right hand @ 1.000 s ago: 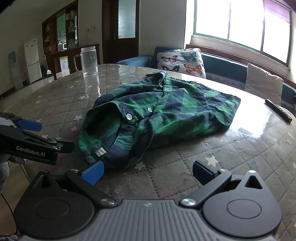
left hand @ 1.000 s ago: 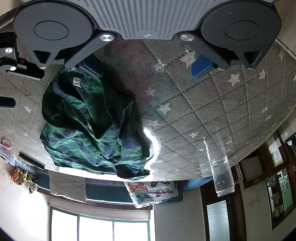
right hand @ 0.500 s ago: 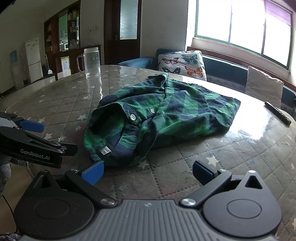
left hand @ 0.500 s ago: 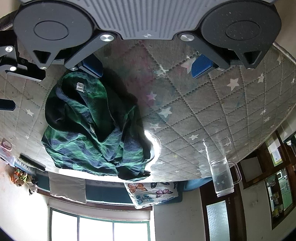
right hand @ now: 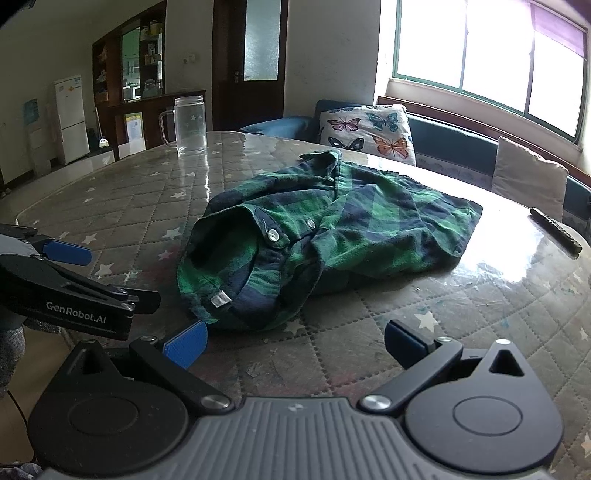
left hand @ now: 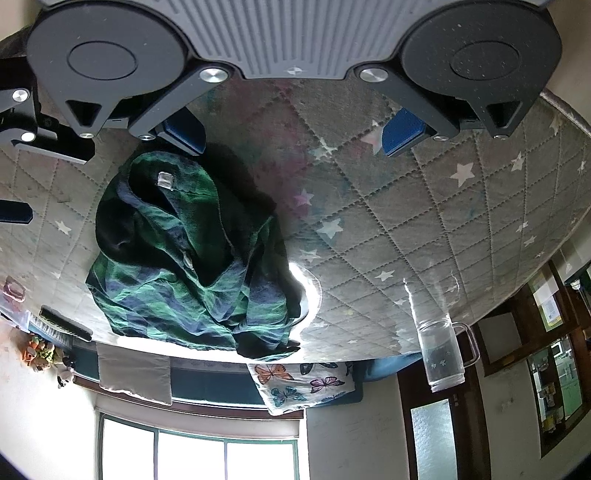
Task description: Fold clothes
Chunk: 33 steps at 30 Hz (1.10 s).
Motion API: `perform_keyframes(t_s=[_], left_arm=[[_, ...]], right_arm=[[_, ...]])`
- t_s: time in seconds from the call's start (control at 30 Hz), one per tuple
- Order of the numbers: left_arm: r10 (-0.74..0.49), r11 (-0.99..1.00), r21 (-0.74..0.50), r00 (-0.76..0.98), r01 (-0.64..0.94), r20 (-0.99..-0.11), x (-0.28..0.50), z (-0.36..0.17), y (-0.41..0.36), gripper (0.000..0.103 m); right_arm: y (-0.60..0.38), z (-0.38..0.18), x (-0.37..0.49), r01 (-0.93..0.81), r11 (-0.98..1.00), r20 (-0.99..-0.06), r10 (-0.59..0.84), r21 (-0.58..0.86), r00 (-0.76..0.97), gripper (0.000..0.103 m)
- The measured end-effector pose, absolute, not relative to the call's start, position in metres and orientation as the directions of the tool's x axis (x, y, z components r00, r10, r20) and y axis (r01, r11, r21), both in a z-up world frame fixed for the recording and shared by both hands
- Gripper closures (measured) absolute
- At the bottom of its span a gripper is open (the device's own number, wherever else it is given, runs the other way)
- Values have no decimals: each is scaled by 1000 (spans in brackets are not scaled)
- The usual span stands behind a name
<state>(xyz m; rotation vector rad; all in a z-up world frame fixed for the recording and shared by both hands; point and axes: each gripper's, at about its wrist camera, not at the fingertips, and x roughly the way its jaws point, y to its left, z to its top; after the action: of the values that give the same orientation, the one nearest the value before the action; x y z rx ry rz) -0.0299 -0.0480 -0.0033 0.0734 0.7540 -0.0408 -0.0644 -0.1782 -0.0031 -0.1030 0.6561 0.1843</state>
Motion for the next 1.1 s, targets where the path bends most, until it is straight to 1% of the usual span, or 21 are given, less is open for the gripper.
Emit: perform_keyframes(t_s=[0.57,1.1], left_arm=[[-14,998,39,745,54,-667,-12,13,-42,0],[0,997,58,755,50,-656,58,36,-39,0]], right_arm=[[-193,0,-41,-252,967,-627,176,-33,759,0],[-210,18,24,-229,973,-634,155,-36,758,0]])
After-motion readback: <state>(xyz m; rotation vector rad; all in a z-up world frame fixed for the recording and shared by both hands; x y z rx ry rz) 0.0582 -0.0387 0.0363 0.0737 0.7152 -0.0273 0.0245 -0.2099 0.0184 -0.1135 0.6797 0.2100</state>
